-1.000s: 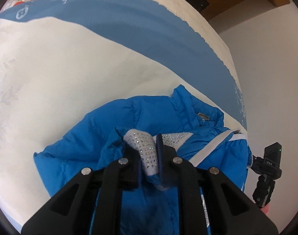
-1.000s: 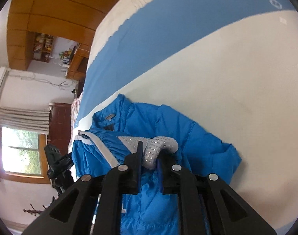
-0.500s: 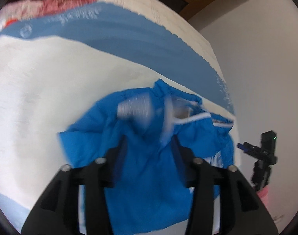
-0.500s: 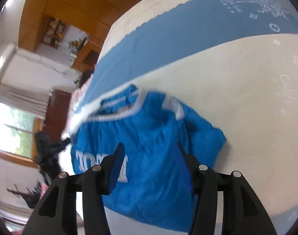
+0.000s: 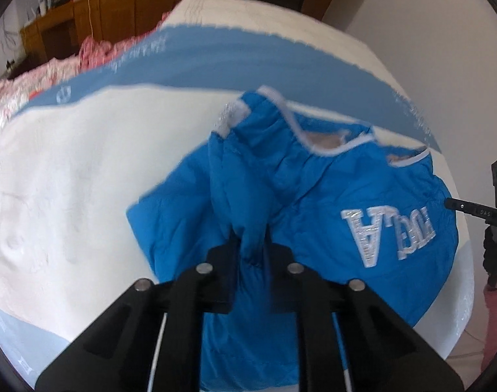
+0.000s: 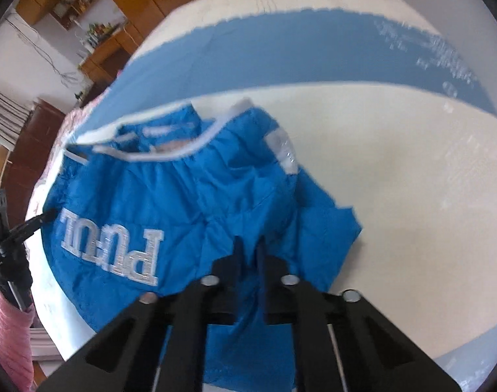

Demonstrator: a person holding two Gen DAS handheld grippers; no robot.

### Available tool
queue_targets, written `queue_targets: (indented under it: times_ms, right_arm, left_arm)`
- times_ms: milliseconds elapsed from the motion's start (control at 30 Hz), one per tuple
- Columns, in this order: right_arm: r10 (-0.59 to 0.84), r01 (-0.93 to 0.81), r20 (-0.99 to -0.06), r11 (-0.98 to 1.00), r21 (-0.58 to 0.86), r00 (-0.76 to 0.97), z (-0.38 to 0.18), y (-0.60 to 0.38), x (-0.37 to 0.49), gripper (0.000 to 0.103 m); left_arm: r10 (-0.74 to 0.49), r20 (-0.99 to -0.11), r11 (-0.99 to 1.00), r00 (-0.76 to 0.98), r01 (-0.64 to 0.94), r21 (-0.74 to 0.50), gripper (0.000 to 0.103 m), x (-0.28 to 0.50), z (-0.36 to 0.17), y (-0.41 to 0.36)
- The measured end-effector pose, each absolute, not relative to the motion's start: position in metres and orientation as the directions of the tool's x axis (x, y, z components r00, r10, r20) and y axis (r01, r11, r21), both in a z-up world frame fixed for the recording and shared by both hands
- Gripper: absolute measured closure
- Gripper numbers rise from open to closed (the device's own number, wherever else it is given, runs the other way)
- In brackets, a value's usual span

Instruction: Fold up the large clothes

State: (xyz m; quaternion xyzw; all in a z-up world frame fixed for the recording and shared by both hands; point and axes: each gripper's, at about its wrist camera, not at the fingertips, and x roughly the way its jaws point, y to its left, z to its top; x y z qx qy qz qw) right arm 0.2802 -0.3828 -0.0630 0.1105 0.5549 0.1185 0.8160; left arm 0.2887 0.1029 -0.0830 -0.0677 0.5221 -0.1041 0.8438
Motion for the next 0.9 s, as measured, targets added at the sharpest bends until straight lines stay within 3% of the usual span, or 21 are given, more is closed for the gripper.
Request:
queue_targets:
  times_ms: [167, 300, 467, 633, 900]
  right_arm:
    - [0.316, -0.01, -0.844, 0.938, 0.346, 0.433, -0.038, -0.403, 0.291, 0.101]
    - [0.266, 0.073, -0.878, 0.945, 0.319, 0.397, -0.064, -0.408, 0.313, 0.101]
    - [0.284, 0.121, -0.906, 0.934, 0.335, 0.315, -0.119, -0.408, 0.322, 0.101]
    - [0.242, 0.114, -0.92, 0.951, 0.289, 0.309, -0.123, -0.398, 0.32, 0.101]
    - [0.27, 0.133, -0.883, 0.93, 0.342, 0.384, -0.084, -0.414, 0.286, 0.094]
  left_arm:
    - [-0.219, -0.798, 0.973, 0.561, 0.063, -0.222, 0.094, 0.3, -0.05, 0.104]
    - [-0.133, -0.847, 0.987, 0.515, -0.007, -0.16, 0.094, 0.329, -0.077, 0.102]
    - [-0.15, -0.912, 0.981, 0.382, -0.059, -0.186, 0.09, 0.348, -0.135, 0.11]
    - [-0.102, -0.925, 0.992, 0.366, -0.026, -0.12, 0.088, 0.348, -0.139, 0.103]
    - [-0.164, -0.904, 0.963, 0.395, -0.137, -0.234, 0.074, 0.33, -0.102, 0.139]
